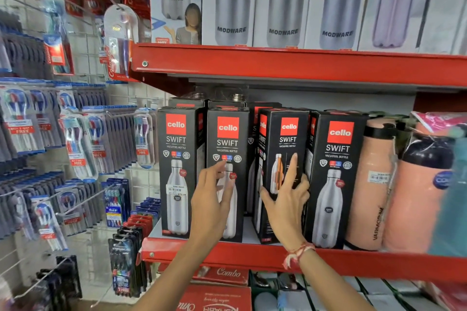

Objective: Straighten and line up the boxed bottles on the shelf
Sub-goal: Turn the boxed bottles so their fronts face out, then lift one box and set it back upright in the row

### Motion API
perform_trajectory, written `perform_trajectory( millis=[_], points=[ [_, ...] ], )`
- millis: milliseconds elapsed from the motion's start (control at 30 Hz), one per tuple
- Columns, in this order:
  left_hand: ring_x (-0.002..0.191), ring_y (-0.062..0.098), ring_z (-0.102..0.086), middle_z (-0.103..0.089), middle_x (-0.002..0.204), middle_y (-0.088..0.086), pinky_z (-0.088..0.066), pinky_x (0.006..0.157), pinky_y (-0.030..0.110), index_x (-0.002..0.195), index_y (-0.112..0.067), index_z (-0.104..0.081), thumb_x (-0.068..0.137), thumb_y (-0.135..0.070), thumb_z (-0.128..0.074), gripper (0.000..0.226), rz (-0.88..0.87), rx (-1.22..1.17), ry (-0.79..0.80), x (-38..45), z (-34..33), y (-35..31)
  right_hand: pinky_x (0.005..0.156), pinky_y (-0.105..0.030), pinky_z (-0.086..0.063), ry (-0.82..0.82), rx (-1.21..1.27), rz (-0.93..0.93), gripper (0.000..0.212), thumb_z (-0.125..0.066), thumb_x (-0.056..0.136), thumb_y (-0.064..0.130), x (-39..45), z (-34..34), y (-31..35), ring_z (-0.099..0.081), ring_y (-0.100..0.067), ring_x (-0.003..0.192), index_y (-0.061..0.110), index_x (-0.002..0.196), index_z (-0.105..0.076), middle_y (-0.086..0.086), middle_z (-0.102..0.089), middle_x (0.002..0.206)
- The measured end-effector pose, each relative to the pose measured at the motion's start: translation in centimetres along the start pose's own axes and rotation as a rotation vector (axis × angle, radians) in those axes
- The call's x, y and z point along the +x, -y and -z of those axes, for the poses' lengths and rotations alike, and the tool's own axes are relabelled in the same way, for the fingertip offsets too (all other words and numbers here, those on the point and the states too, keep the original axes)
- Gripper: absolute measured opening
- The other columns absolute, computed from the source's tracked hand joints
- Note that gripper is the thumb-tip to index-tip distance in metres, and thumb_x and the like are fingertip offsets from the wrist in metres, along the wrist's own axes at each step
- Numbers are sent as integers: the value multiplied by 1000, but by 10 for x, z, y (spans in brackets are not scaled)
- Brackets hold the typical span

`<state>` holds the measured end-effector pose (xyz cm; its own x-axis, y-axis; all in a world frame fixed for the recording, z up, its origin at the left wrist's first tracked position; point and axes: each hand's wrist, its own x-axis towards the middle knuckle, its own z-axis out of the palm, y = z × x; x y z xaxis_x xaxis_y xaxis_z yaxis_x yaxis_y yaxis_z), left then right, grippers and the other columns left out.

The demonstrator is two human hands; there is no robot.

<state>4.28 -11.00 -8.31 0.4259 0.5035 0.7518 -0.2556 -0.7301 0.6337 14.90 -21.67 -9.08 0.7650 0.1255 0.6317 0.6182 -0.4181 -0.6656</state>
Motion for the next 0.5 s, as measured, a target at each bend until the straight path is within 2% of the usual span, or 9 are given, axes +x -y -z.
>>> perform_trajectory(
  millis=[67, 133, 200, 267, 300, 333, 400, 467, 500],
  points=[
    [110, 9, -60, -59, 119, -1, -53, 95, 41, 130, -19, -54, 95, -18, -57, 35, 26, -96, 50, -2, -1, -7, 104, -55, -31, 9, 74, 75, 106, -70, 86, 24, -4, 11, -4, -22, -44, 136, 47, 145, 16, -30, -15, 151],
    [116, 10, -58, -60, 125, -1, -50, 101, 38, 132, -20, -52, 93, -20, -61, 40, 45, -145, 110, -2, -5, -14, 109, -50, -30, 26, 153, 179, 111, -73, 84, 28, -6, 28, -6, -19, -33, 140, 55, 141, 19, -26, -16, 151],
    [123, 5, -53, -57, 135, -3, -44, 105, 25, 139, -22, -46, 90, -23, -65, 53, 74, -157, 189, 0, -8, -22, 111, -32, -29, 81, 211, 261, 113, -75, 81, 33, -1, 50, -8, -22, -15, 139, 55, 143, 17, -14, -23, 148],
    [120, -8, -50, -55, 134, -16, -41, 98, 10, 144, -26, -39, 87, -25, -68, 64, 94, -202, 287, 2, -11, -30, 106, -17, -28, 194, 288, 319, 110, -75, 77, 44, 5, 73, -10, -27, 8, 131, 55, 145, 11, 5, -30, 142],
    [116, -14, -51, -56, 129, -27, -42, 92, 5, 144, -30, -36, 86, -24, -70, 67, 94, -244, 349, 4, -13, -32, 107, -21, -30, 274, 349, 324, 108, -74, 75, 49, 8, 84, -12, -27, 12, 131, 57, 145, 9, 13, -30, 143],
    [114, -18, -52, -58, 124, -34, -43, 88, 3, 143, -32, -36, 85, -22, -71, 69, 91, -292, 415, 5, -14, -33, 110, -32, -32, 357, 406, 318, 107, -73, 74, 53, 11, 93, -15, -26, 9, 135, 58, 144, 7, 19, -27, 147],
    [117, -12, -54, -61, 125, -33, -44, 88, 6, 145, -29, -34, 84, -18, -73, 73, 81, -352, 495, 7, -17, -33, 115, -45, -26, 493, 460, 326, 104, -74, 76, 53, 15, 106, -23, -22, 1, 142, 59, 144, 5, 30, -19, 154],
    [121, -3, -56, -61, 132, -21, -46, 93, 11, 147, -29, -33, 81, -17, -75, 78, 79, -363, 474, 8, -24, -32, 118, -41, -20, 590, 473, 330, 102, -73, 80, 46, 20, 112, -27, -15, 3, 144, 60, 143, 5, 37, -10, 155],
    [124, -1, -54, -59, 137, -17, -45, 97, 14, 148, -29, -31, 81, -16, -75, 81, 86, -362, 448, 7, -29, -32, 119, -38, -18, 632, 477, 327, 101, -73, 84, 35, 24, 112, -27, -13, 3, 144, 59, 144, 6, 34, -6, 156]
  ],
)
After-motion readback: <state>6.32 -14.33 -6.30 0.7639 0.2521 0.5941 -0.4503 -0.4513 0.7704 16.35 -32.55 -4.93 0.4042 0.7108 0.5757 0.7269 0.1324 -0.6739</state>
